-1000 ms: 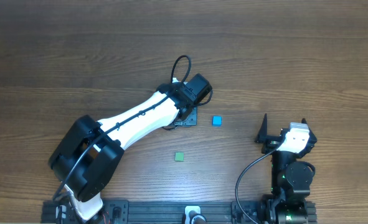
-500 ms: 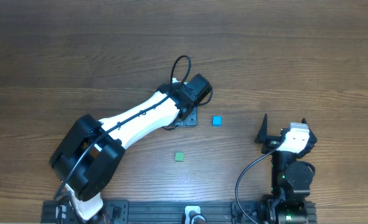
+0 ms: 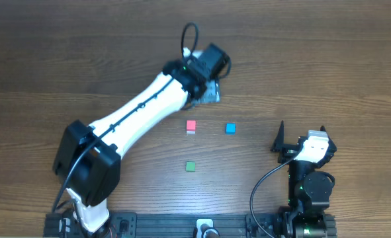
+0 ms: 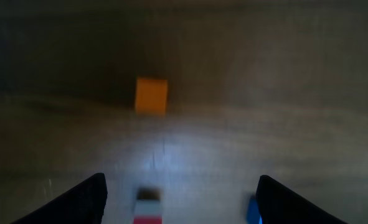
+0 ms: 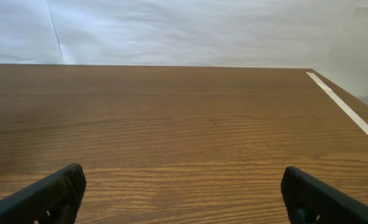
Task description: Stack Cubes
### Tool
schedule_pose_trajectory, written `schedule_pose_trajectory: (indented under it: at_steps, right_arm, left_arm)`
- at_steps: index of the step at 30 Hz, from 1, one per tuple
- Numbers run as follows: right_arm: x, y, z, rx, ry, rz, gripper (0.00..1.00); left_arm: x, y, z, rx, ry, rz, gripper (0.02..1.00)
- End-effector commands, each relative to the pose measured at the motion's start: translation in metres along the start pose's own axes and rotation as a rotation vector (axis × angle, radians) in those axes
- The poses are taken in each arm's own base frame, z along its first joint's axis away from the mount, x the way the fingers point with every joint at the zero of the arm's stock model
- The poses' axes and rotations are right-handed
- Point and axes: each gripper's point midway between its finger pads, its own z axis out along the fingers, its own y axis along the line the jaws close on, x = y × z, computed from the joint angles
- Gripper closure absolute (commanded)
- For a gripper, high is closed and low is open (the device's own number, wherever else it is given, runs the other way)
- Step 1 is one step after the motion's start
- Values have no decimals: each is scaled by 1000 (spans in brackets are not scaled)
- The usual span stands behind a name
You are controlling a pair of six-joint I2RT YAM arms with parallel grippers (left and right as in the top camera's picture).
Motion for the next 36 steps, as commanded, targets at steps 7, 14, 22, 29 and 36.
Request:
schedule_pose_trajectory:
  at_steps: [7,14,22,29,36]
  right_arm:
    - [2,0,0,-1,-1,3,7]
    - [2,0,0,-1,-2,3,9]
    - [2,0,0,-1,-1,3,9]
    - [2,0,0,-1,-2,3,7]
    - [2,0,0,-1,-2,3,5]
  left_arm:
    - [-8,26,77,-70,81,-13,275]
    - [-4,25,95,-65,98,-12,301]
    - [1,25,102,-66,120,-4,375]
    - [4,25,104,-64,130,6,483]
    - [4,25,105,-65,131,6,579]
